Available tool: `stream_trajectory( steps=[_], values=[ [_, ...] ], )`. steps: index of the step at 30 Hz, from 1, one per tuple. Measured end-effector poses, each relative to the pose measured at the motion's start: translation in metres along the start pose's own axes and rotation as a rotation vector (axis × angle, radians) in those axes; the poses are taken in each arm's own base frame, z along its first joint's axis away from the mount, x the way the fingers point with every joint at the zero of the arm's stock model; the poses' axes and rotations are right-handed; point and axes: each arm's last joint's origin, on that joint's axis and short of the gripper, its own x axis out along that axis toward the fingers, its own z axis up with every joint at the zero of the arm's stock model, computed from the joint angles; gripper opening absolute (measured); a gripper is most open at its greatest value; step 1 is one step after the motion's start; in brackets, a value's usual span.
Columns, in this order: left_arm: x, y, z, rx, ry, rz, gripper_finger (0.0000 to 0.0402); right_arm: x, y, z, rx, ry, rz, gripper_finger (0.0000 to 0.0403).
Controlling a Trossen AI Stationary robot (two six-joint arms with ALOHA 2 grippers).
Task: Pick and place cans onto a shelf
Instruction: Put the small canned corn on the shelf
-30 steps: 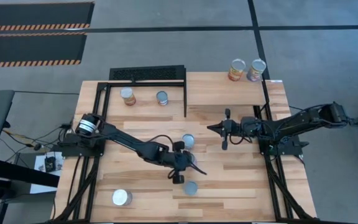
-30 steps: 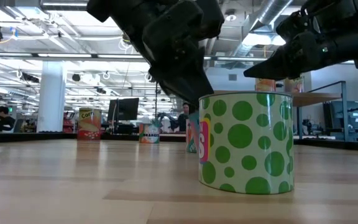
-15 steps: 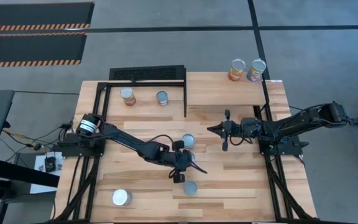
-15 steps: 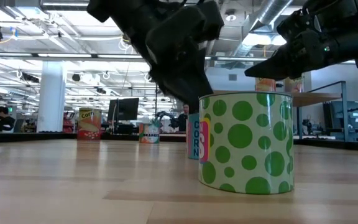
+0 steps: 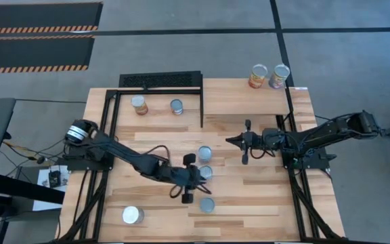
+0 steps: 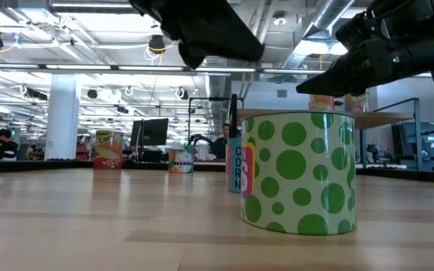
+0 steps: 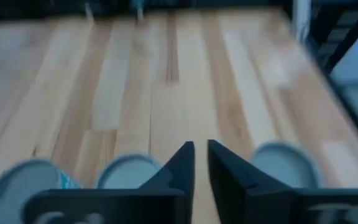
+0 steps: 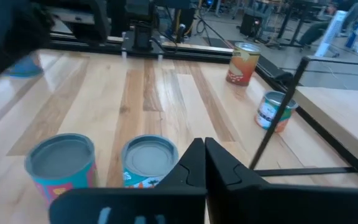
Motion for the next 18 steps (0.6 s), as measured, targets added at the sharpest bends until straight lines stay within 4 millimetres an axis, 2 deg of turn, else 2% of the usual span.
stream_trajectory(
  steps=[2,6,15,18],
  values=[
    [-0.011,0.005,-0.008,-0.03,-0.06,-0.02,0.0007,0.001,0.0,-0.001,0.0,0.005,-0.006,0.0008],
    [-0.03,0.019,-0.028,-0.082,-0.166,-0.035,0.0008,0.005,0.001,0.003,-0.001,0.009,-0.007,0.0008],
    [-0.071,0.054,-0.07,-0.102,-0.373,0.032,0.0003,0.039,0.018,0.016,-0.033,0.087,0.027,0.001],
    [-0.08,0.068,-0.087,-0.121,-0.413,0.065,0.0004,0.05,0.027,0.029,-0.048,0.114,0.055,0.0011]
  ],
)
